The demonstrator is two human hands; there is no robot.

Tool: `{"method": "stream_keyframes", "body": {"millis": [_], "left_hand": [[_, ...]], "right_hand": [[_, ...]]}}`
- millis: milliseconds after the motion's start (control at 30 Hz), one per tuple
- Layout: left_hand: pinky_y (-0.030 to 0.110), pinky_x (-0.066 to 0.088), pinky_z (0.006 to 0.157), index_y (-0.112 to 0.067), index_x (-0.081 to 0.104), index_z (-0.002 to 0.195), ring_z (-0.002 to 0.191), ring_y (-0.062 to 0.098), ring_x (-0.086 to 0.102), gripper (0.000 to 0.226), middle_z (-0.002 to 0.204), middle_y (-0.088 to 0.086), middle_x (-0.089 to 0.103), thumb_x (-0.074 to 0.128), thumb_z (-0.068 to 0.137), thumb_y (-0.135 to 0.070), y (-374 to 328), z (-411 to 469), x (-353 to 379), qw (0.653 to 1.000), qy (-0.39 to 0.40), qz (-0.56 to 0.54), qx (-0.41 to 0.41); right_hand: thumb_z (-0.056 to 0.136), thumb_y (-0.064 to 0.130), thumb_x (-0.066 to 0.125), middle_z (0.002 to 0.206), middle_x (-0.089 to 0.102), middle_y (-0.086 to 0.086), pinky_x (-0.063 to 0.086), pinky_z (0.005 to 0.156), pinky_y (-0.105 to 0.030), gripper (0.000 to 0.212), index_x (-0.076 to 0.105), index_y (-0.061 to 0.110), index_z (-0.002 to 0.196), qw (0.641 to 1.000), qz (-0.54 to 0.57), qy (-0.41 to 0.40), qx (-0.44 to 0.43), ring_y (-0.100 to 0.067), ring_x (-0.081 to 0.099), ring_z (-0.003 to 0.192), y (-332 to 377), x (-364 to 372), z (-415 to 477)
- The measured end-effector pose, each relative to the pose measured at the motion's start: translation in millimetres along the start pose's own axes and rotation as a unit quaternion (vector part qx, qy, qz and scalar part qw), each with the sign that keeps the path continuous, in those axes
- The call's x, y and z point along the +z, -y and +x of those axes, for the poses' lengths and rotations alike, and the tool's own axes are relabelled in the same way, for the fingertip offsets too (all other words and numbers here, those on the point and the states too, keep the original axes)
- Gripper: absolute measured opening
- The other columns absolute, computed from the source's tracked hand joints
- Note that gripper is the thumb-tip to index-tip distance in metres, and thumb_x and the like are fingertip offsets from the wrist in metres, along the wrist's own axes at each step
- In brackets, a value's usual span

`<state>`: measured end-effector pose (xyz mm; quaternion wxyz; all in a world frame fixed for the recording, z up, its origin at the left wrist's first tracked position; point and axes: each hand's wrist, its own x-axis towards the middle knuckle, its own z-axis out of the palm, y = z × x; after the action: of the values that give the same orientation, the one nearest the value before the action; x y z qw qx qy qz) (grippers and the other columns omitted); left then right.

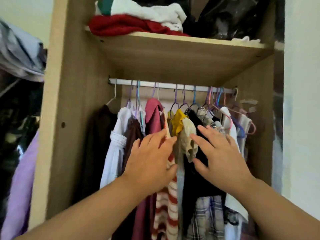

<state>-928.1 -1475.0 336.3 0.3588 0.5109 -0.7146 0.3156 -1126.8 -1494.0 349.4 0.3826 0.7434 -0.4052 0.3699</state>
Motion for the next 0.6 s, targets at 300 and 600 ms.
{"method": "stream_keyframes", "body": {"millis": [300,600], "left_hand": [[0.046,0.039,0.102,-0.019,0.058,0.127,0.123,0.033,0.049,0.066,0.136,0.011,0.051,0.072,0.067,-0.043,155.5,-35.3,-80.3,0.995,-0.075,0.068,0.007],[0.032,0.013,0.117,0.005,0.025,0.144,0.142,0.032,0.022,0.090,0.151,0.025,0.026,0.066,0.070,-0.026,231.2,-12.3,-104.2,0.986,-0.162,0.037,-0.002]], "right_hand": [[0.071,0.037,0.070,0.139,0.049,-0.003,0.033,0.100,-0.058,0.059,0.056,0.025,0.127,0.998,0.058,-0.030,-0.024,-0.025,0.043,0.131,168.3,34.3,92.9],[0.080,0.042,0.059,0.141,0.043,0.003,0.028,0.109,-0.041,0.059,0.046,0.027,0.136,0.992,0.118,0.007,0.033,-0.018,0.035,0.133,227.8,77.0,167.3]]}}
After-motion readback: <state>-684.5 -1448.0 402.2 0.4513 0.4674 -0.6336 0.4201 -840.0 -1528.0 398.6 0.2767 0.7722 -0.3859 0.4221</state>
